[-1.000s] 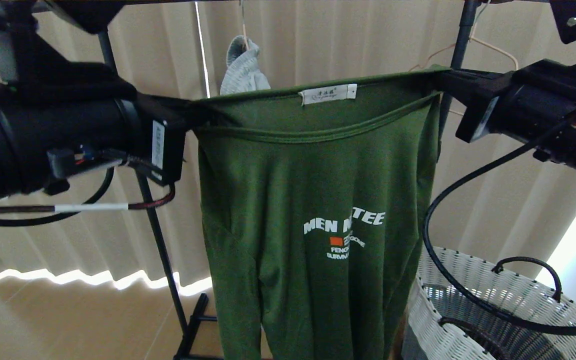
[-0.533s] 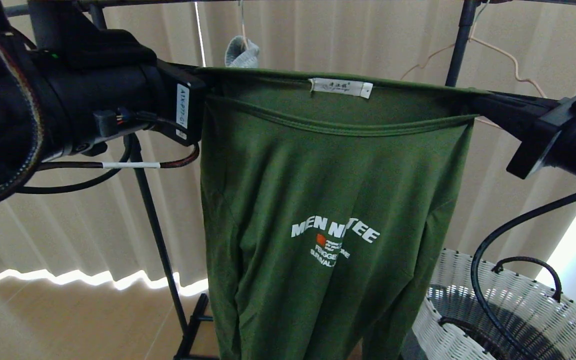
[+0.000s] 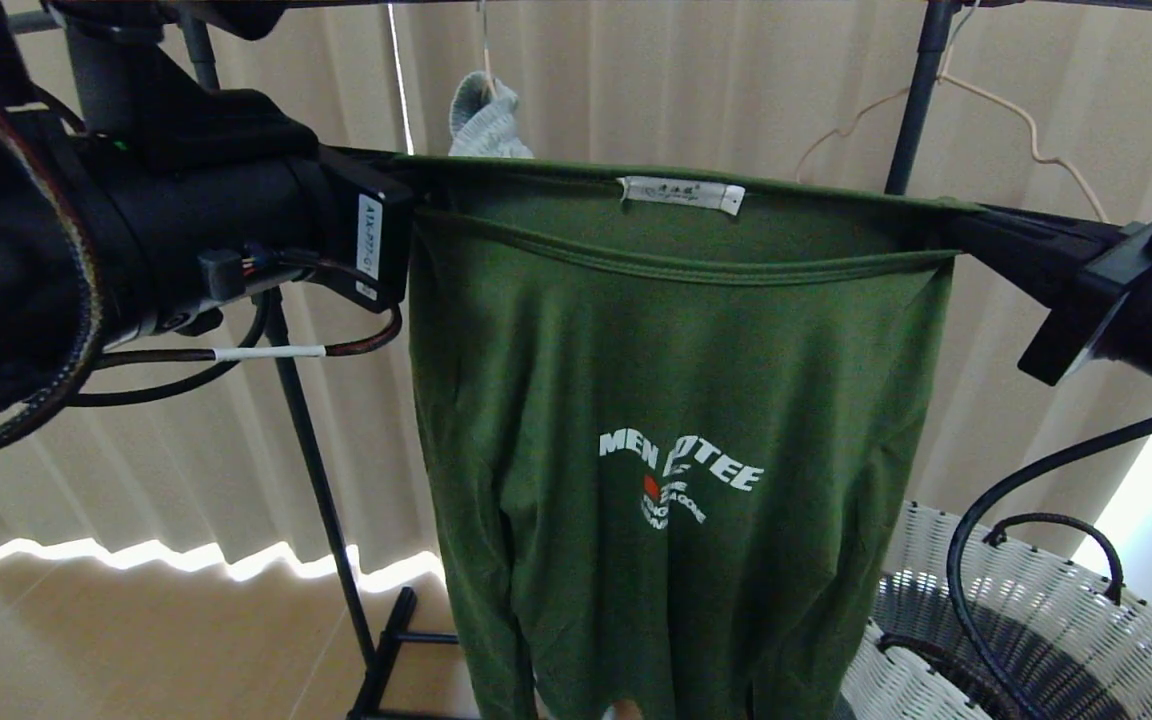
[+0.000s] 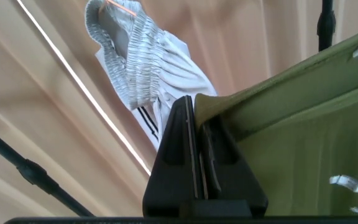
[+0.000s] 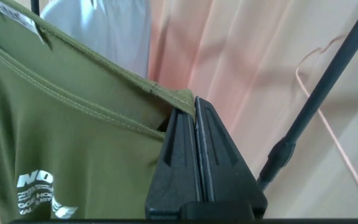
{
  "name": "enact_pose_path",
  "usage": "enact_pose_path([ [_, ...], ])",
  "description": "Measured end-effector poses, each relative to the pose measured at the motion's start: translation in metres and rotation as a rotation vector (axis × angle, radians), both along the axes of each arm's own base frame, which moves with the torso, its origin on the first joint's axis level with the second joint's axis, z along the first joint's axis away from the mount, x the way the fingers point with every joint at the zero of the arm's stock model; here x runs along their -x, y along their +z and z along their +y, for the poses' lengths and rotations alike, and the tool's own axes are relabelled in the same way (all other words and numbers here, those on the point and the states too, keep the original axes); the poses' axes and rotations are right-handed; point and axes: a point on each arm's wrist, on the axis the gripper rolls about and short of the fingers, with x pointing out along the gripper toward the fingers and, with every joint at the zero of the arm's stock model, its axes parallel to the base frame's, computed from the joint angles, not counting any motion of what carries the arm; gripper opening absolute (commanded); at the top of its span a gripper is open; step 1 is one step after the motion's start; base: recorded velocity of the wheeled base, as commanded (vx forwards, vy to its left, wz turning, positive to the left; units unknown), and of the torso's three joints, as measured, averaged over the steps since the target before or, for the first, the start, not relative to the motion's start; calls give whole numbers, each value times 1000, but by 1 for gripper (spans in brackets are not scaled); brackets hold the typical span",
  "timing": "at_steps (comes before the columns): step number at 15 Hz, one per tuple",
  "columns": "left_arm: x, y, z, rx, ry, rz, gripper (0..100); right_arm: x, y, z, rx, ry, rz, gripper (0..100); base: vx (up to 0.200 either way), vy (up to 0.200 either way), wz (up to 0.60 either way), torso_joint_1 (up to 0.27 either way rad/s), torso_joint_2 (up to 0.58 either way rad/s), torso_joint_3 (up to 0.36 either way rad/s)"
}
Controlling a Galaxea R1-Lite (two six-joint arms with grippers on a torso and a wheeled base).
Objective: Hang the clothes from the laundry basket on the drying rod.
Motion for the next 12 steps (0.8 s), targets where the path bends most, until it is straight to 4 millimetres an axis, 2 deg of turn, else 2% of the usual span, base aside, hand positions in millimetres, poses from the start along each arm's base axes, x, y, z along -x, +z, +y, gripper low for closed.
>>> enact_pose_path([
  [7, 6, 5, 3, 11, -6, -29, 0, 0, 2, 0, -5, 0, -10, 0, 0, 0, 0, 0, 0, 0],
  [12, 7, -6, 3, -15, -15, 0, 0, 3, 0, -2, -4, 0, -8, 0, 0, 0, 0, 0, 0, 0],
])
